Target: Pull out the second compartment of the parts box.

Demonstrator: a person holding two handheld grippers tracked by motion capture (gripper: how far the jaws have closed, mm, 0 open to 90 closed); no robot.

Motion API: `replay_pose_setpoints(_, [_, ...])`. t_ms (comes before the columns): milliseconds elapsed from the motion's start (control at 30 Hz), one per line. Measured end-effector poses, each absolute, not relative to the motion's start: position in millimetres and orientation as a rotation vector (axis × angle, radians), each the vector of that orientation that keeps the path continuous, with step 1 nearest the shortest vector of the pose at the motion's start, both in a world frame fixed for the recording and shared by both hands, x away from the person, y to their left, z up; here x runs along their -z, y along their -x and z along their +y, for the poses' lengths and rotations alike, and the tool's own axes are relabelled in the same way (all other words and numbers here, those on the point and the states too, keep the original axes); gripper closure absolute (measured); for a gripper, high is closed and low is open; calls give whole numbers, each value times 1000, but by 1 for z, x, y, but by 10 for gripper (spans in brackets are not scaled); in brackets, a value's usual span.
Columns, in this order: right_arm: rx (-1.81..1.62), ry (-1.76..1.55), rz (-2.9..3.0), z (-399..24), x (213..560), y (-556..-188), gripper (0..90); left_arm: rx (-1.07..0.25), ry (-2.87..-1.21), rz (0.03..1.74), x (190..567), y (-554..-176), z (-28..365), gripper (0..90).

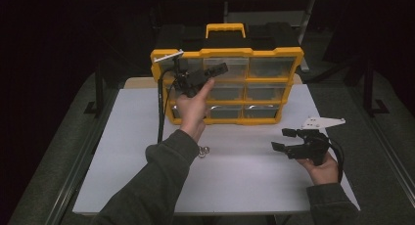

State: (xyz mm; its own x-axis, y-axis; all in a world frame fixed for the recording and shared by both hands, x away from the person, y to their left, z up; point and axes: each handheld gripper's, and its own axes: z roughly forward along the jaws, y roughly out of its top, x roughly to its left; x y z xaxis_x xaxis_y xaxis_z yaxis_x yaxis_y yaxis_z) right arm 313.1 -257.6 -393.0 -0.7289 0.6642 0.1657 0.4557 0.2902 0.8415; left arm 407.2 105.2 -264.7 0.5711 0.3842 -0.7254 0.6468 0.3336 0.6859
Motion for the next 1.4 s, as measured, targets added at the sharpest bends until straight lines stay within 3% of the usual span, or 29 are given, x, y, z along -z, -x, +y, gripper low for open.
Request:
replay_pose_setpoints(1033, [-1367,-1039,2388,-254,398,-315,260,248,-1280,971,268,-380,109,776])
replay_pose_setpoints(1400, [-1394,-1037,2372,-258,396,-313,256,240,-1467,815,262,-372,110,661])
